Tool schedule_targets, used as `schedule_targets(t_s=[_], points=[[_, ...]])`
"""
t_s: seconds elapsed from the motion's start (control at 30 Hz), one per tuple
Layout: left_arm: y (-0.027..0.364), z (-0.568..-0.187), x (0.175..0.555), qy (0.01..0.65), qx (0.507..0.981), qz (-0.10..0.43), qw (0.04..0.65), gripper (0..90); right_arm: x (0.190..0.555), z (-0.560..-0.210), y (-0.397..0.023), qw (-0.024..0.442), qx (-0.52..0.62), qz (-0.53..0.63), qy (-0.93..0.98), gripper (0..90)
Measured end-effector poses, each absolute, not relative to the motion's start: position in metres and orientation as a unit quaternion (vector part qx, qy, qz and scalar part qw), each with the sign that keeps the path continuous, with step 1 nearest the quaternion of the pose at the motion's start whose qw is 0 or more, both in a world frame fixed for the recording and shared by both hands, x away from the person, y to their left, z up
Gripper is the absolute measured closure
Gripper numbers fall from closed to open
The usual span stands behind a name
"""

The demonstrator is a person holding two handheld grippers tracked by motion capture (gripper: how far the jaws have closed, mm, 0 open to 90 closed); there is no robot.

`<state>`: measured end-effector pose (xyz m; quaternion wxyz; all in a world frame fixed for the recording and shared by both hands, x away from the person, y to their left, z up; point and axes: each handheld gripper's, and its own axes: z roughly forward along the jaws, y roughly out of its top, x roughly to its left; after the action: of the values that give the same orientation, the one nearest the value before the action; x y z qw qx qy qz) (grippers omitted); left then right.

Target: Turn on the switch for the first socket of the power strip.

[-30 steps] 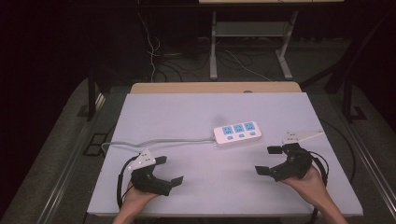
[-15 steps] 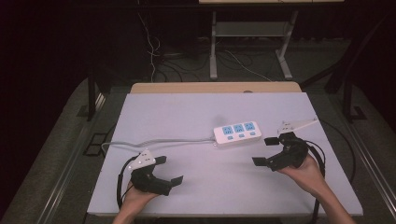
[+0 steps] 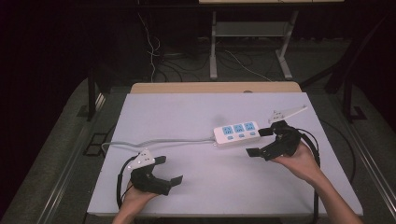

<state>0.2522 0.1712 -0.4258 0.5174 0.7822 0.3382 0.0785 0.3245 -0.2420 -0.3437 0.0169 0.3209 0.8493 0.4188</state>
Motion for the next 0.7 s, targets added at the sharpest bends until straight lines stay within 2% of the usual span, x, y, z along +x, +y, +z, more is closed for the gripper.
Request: schedule_targets(t_s=[0.7], points=[[0.171,-0.426,0.253,0.337,0.783,0.077,0.517,0.0,0.354,-0.347,-0.221,0.01,0.322,0.399,0.859,0.2]])
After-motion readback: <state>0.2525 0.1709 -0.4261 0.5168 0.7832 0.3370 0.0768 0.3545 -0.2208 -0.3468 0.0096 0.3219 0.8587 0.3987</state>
